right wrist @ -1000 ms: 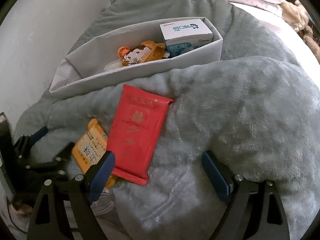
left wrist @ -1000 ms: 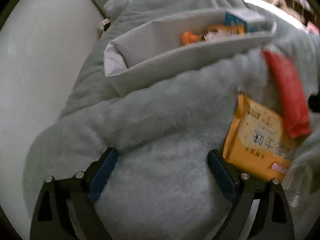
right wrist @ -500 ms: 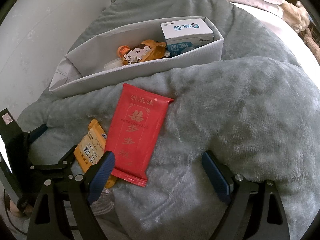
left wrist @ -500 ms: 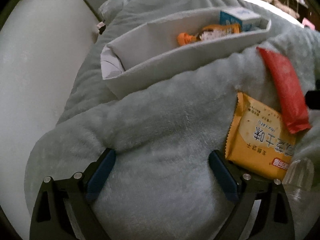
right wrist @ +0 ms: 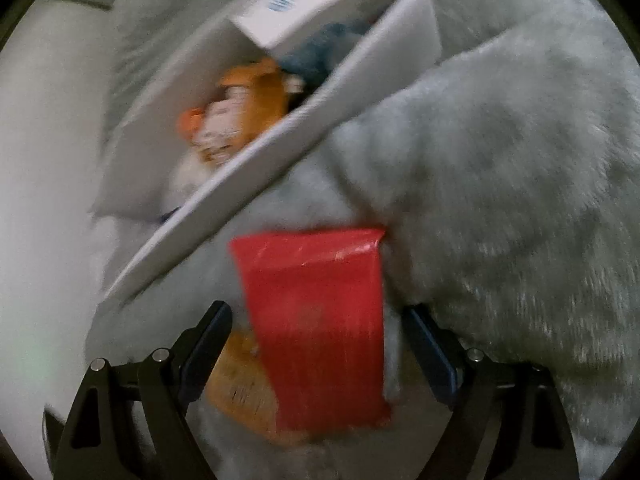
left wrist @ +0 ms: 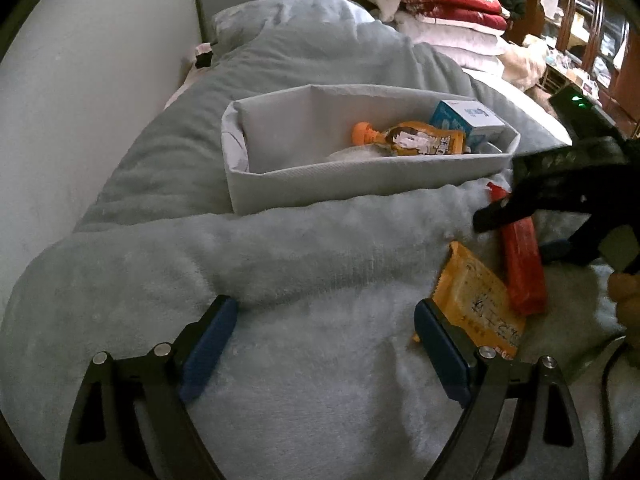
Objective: Organize objects
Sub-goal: 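Grasp the red packet with the right tool while the left tool grasps the yellow biscuit packet, then lift the yellow biscuit packet with the left tool and carry it over the white bin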
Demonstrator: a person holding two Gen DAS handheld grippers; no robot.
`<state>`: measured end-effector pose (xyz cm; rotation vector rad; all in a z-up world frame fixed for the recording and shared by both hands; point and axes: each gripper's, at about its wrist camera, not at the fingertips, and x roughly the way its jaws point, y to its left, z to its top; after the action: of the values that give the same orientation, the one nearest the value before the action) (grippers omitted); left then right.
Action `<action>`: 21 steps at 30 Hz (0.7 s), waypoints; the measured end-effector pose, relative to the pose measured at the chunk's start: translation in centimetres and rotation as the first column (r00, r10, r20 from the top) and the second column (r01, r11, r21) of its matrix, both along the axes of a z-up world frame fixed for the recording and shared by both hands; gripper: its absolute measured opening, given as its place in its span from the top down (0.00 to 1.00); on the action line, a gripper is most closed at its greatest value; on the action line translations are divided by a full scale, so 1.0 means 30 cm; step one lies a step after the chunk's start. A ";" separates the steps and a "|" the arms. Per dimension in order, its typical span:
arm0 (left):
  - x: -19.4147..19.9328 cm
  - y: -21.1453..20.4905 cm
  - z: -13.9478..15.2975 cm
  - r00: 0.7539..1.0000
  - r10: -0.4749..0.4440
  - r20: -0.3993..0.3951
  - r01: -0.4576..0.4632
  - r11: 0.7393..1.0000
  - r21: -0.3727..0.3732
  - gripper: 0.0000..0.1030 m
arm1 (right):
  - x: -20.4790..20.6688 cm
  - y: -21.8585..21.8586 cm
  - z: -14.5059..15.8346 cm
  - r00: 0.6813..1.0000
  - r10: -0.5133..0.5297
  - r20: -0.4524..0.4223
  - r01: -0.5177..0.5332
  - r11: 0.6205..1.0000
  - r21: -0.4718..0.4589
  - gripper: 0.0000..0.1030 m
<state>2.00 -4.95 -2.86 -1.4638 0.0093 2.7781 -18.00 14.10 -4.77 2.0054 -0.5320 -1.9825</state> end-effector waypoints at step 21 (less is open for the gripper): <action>-0.119 0.031 0.073 0.987 -0.040 0.158 -0.010 0.953 0.304 0.13 | 0.178 0.318 0.193 0.925 -0.113 -0.363 0.039 0.978 -0.205 0.55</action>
<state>-1.56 -4.03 -0.67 -1.5888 -0.3876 2.4946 -12.65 23.63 1.03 1.4634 -0.6881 -2.1902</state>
